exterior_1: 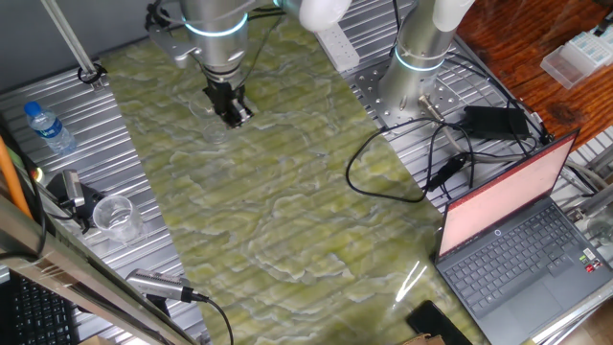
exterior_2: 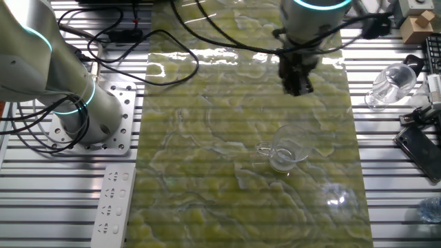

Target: Pick up the cup

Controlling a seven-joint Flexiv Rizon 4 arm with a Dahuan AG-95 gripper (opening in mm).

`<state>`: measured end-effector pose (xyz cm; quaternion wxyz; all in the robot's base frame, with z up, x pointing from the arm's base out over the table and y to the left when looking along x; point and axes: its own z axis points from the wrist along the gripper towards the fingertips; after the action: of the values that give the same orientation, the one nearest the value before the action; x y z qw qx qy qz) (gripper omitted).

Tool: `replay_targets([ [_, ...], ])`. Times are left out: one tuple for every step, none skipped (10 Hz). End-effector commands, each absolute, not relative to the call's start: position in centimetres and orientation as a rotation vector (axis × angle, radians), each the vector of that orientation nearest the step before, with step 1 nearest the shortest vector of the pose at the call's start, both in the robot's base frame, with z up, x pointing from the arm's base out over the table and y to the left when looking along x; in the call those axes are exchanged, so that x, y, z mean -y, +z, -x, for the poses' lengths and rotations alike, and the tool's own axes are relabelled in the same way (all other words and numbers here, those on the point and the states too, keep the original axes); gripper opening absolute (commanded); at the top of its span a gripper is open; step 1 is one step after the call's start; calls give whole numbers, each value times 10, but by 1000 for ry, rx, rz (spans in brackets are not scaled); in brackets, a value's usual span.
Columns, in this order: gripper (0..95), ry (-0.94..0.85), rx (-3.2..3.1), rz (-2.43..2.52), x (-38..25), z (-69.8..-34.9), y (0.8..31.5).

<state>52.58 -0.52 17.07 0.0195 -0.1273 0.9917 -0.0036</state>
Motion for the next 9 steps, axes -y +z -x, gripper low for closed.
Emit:
replay_targets([
  [0,-11,-3074,388,8,-543,171],
  [0,-10,-3076,382,11,-555,172],
  [0,-9,-3078,384,14,-563,175],
  [0,-7,-3080,400,18,-569,178],
  [0,-4,-3081,404,19,-568,179],
  [0,-3,-3081,403,20,-568,179],
  [0,1,-3073,432,20,-568,179],
  [0,-1,-3064,480,20,-567,178],
  [0,-4,-3061,423,20,-565,178],
])
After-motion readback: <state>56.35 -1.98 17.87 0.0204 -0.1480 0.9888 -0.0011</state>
